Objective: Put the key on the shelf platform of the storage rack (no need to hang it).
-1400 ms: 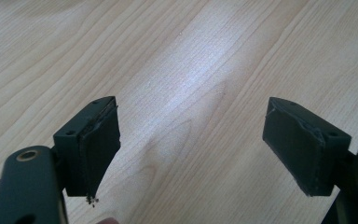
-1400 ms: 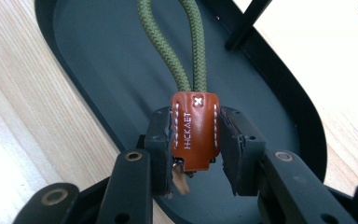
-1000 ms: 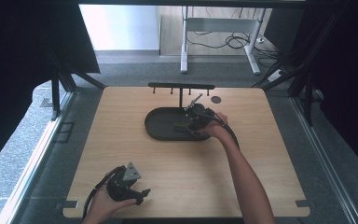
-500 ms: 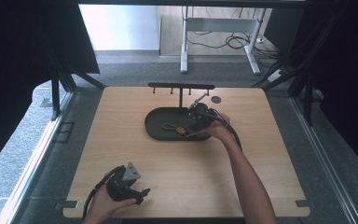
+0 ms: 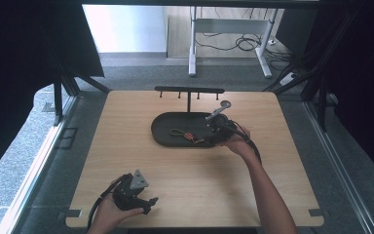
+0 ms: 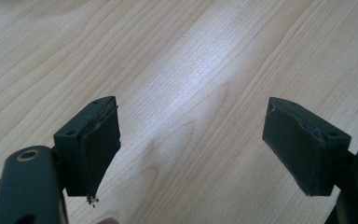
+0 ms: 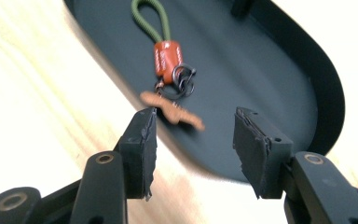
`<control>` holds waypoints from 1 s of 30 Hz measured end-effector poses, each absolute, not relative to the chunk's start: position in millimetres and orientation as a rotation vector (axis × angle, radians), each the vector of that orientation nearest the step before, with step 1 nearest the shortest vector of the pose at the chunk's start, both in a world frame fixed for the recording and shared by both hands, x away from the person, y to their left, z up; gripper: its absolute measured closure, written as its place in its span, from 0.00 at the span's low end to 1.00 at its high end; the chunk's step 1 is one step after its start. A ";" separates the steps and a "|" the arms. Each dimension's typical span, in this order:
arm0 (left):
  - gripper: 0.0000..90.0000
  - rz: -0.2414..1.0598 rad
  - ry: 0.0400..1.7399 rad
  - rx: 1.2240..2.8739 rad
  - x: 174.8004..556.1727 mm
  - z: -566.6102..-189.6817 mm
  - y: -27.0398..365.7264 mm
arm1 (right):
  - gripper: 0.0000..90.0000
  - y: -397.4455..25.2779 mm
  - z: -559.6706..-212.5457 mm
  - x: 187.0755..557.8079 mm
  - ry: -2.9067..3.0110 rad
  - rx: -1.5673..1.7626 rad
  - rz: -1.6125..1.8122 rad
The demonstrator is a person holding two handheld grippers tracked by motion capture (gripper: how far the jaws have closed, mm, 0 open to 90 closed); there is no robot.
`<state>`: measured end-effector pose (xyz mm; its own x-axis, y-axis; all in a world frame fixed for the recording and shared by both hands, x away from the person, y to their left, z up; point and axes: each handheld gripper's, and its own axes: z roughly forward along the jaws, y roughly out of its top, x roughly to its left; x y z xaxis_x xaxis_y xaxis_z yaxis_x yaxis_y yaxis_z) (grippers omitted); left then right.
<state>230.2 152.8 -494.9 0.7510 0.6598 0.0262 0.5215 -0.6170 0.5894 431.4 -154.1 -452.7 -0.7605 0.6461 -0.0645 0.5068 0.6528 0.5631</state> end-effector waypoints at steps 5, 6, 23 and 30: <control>0.22 0.325 0.882 2.384 230.4 -495.5 151.7 | 0.54 -169.7 -453.9 414.8 2.606 0.947 0.798; 0.22 0.325 0.882 2.387 230.4 -495.8 151.3 | 0.54 -172.8 -454.1 411.0 2.603 0.949 0.803; 0.22 0.324 0.882 2.396 229.6 -497.9 147.6 | 0.54 -230.6 -473.4 342.2 2.555 0.960 0.905; 0.22 0.324 0.889 2.395 228.9 -498.5 146.0 | 0.54 -253.0 -488.7 319.4 2.514 1.009 0.938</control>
<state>228.9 146.0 -498.5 0.7510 0.6596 0.0307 0.5243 -0.6239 0.5795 319.4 -253.0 -488.7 -0.7195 0.6944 -0.0118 0.5169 0.5468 0.6586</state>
